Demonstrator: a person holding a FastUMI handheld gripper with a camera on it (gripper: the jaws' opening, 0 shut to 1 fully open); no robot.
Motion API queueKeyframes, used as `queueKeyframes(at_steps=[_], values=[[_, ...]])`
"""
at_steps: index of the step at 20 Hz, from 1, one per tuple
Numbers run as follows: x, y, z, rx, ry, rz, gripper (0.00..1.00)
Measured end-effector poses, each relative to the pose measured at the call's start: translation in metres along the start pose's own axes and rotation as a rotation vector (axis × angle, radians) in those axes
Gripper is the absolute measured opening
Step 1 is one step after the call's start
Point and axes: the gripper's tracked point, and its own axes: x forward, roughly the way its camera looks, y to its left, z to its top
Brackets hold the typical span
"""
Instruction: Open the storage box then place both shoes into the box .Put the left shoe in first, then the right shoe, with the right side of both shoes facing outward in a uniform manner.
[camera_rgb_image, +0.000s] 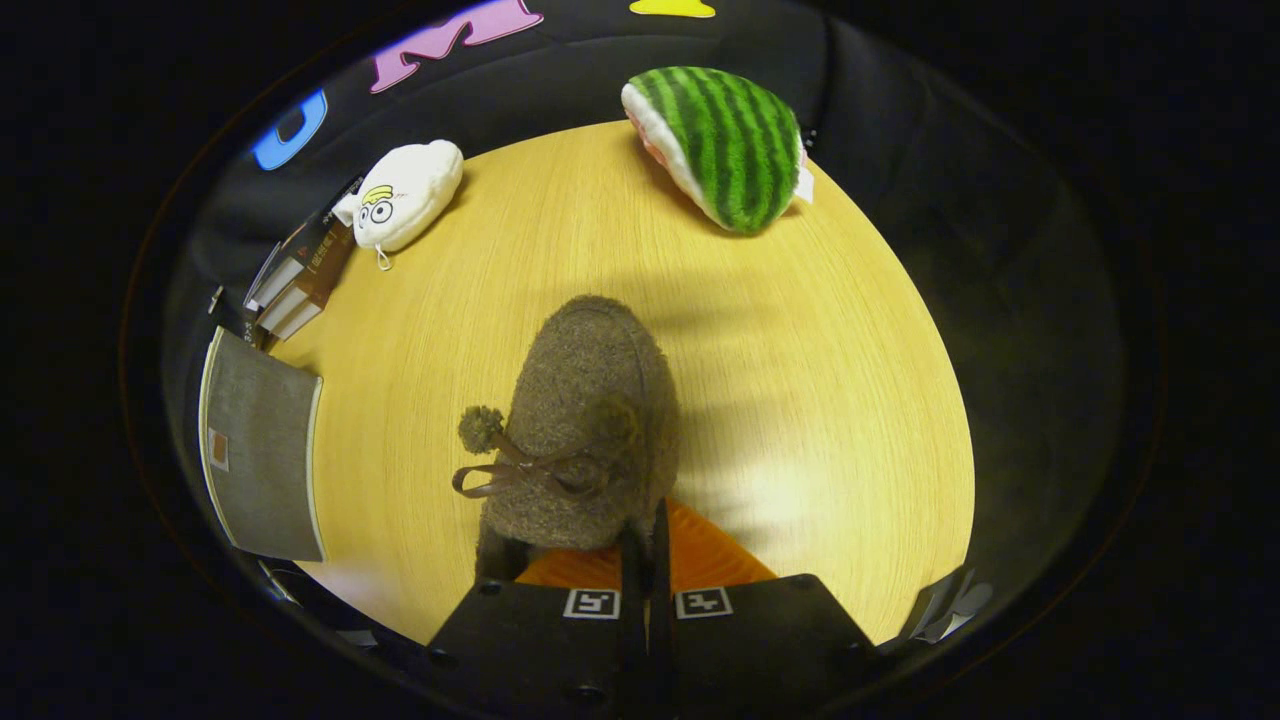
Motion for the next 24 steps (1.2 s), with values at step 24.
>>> queueKeyframes(at_steps=[24], values=[[-0.188, 0.287, 0.025, 0.116, -0.223, 0.233, 0.05]])
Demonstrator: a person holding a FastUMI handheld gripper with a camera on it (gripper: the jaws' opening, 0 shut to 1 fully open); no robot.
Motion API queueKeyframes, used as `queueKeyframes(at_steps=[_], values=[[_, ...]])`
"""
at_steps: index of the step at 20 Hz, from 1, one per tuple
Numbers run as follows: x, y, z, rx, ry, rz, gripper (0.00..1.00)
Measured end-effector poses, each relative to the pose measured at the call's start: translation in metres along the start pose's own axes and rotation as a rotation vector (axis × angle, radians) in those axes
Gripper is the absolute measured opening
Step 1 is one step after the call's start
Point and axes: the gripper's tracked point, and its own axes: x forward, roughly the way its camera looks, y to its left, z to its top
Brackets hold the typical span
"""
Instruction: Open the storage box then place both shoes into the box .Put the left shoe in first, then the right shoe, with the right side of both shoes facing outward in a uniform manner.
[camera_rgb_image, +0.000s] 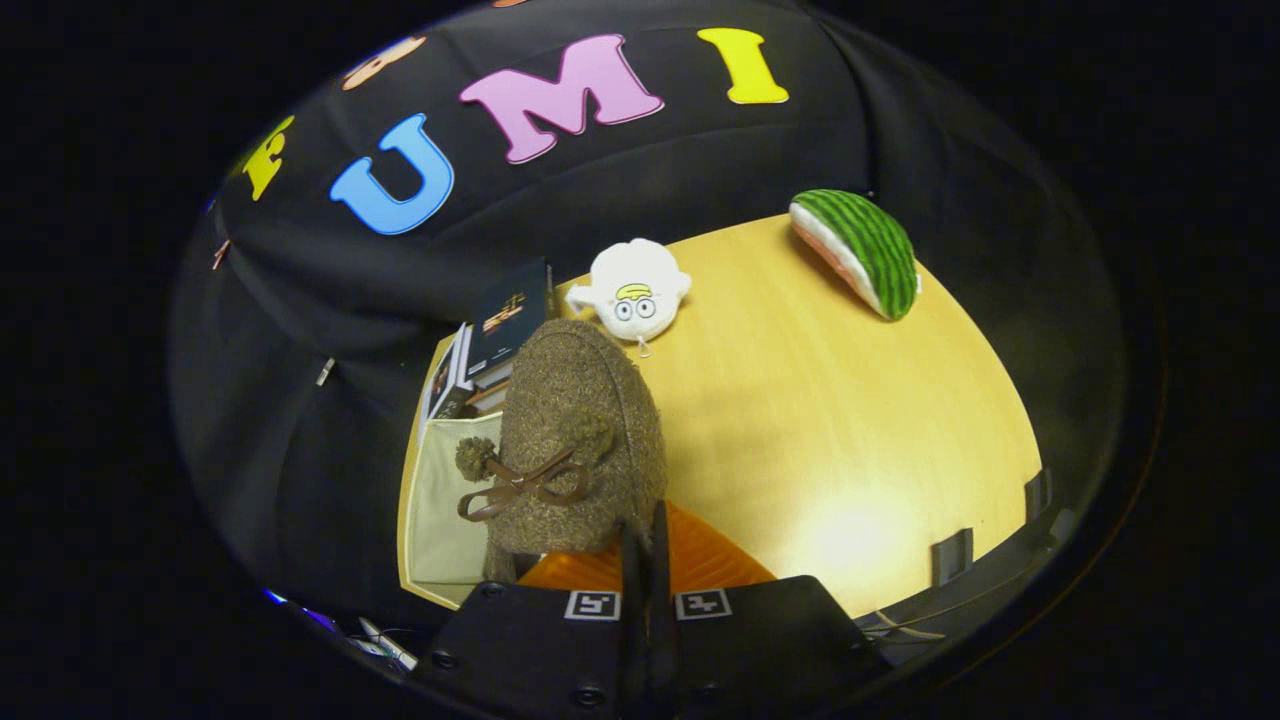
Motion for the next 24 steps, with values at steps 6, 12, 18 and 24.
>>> queueKeyframes(at_steps=[6, 12, 18, 24], values=[[0.028, 0.071, -0.021, 0.019, 0.039, 0.052, 0.05], [0.055, 0.092, -0.033, 0.029, 0.064, 0.027, 0.05], [0.066, 0.119, -0.038, 0.032, 0.11, 0.068, 0.14], [0.038, 0.142, -0.021, 0.022, 0.072, 0.17, 0.99]])
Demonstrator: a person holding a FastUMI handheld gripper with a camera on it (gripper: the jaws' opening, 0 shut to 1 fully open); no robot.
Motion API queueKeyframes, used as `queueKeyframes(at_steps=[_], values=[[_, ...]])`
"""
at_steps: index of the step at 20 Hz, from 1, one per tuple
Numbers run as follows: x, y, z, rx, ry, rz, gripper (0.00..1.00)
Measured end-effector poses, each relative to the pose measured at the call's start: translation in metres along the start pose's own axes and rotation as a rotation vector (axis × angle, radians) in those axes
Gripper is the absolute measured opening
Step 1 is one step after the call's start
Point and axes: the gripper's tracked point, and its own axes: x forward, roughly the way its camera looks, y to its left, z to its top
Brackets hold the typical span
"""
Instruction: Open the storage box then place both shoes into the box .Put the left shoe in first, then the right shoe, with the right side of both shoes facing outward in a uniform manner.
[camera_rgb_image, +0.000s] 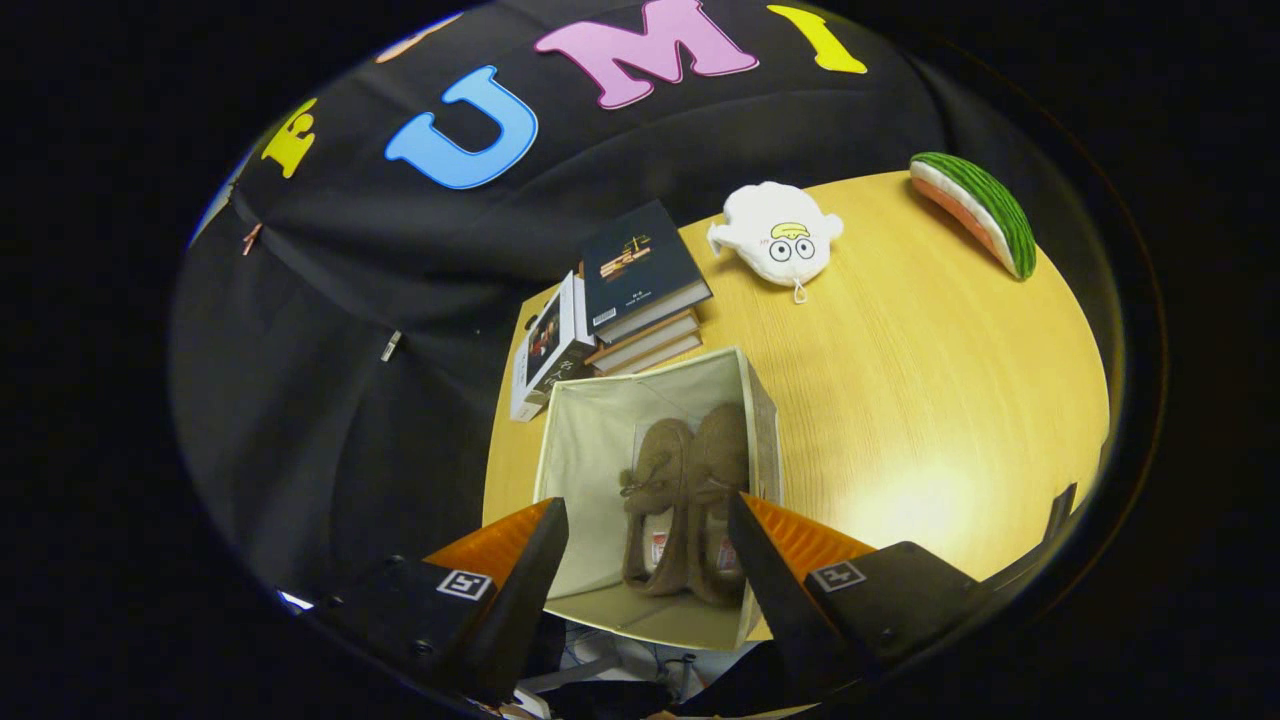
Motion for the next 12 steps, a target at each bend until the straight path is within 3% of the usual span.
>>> queueKeyframes(at_steps=[12], values=[[-0.121, -0.064, 0.137, -0.305, -0.515, -0.103, 0.98]])
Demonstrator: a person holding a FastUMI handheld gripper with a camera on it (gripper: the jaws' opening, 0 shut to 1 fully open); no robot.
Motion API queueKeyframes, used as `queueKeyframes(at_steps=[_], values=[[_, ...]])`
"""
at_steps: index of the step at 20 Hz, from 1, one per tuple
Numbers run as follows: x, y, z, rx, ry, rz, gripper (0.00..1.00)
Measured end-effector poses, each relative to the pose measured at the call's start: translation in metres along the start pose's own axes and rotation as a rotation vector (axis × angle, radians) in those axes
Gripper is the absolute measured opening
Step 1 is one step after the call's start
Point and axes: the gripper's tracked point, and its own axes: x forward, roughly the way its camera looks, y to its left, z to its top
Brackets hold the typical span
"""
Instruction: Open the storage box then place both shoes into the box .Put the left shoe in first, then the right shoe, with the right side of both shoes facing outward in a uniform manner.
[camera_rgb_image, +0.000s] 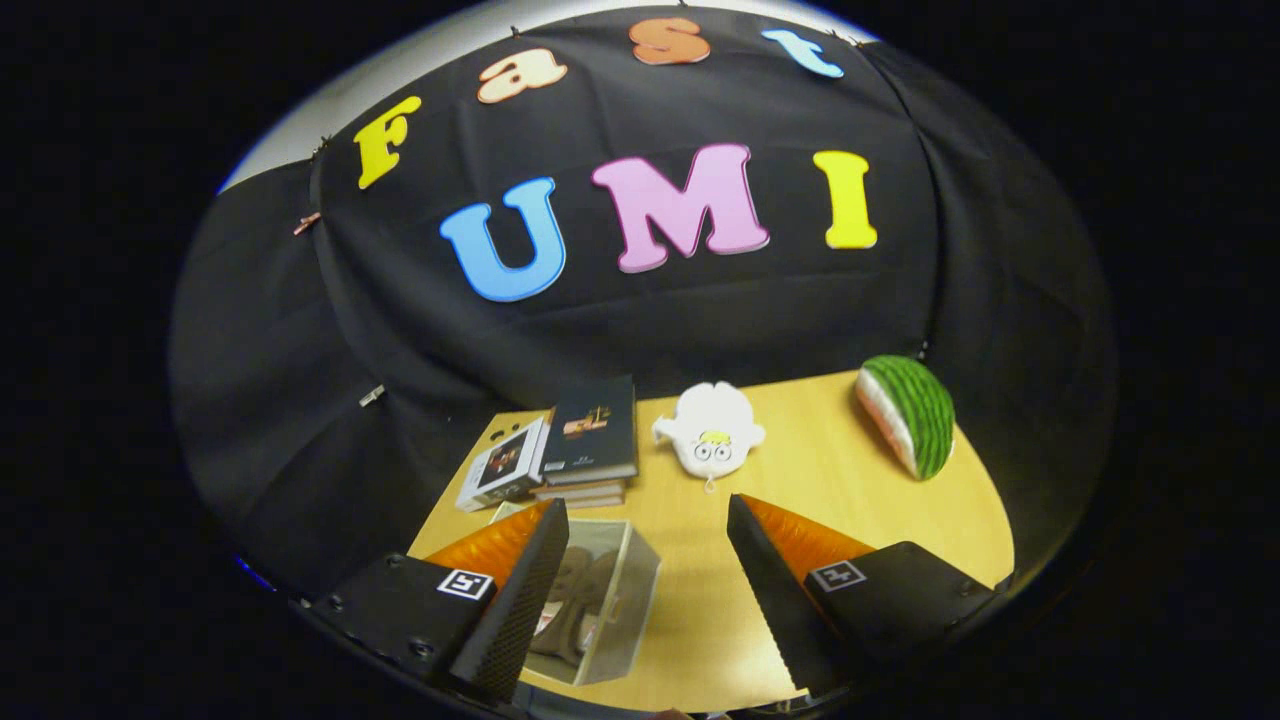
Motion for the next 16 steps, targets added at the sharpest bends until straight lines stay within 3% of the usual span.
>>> queueKeyframes(at_steps=[5, 9, 16], values=[[-0.024, -0.071, 0.076, -0.07, -0.247, -0.044, 0.98], [-0.042, -0.138, 0.119, -0.16, -0.416, -0.125, 0.98], [-0.035, -0.22, 0.109, -0.239, -0.476, -0.167, 0.98]])
